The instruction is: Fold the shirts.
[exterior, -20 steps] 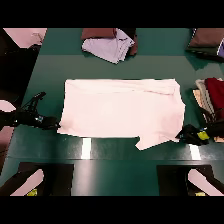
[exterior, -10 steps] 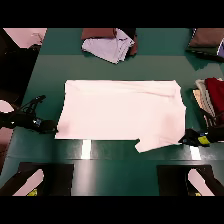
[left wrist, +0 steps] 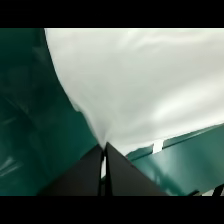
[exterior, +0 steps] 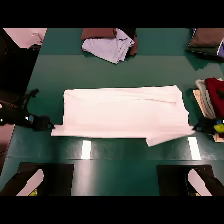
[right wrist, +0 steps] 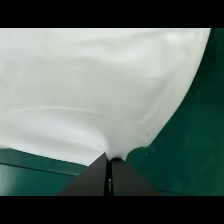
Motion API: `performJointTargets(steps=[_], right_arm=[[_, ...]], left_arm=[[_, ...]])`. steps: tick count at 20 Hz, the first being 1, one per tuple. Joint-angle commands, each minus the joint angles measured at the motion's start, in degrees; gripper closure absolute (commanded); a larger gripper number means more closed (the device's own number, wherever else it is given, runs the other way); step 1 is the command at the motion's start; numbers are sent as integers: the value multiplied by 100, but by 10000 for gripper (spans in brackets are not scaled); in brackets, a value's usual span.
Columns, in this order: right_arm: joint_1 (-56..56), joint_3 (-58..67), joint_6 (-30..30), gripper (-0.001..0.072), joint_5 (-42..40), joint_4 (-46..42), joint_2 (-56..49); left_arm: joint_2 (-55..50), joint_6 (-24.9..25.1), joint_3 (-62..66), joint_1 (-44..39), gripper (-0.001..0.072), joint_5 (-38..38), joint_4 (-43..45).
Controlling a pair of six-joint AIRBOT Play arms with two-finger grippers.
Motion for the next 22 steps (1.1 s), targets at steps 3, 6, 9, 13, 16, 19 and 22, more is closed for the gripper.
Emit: performJointTargets(steps=[3,6,9,13,16,19,22], right_arm=[[859,1766,293,695,-730,-7,-1871],[994,2802,380,694,-909,-2,-2837],[992,3578,481,694,-1014,4,-3646],[992,4500,485,693,-1093,402,-4575],[944,5077,529,256,-1342,1147,-5191],[704,5449,439,182,-1056,1635,-5407],[284,5198,-28,183,-437,1543,-5158]], left_arm=[[-1440,-31,1364,2,683,811,-457],[-2389,-31,2083,2,683,1239,-763],[-3252,-31,2623,2,683,1449,-1095],[-3952,-28,3108,-212,681,1884,-1163],[-4024,-151,3204,-378,135,2371,-1180],[-4017,-289,3609,-251,166,1834,-1147],[-3832,-264,3827,-155,415,1276,-1012]])
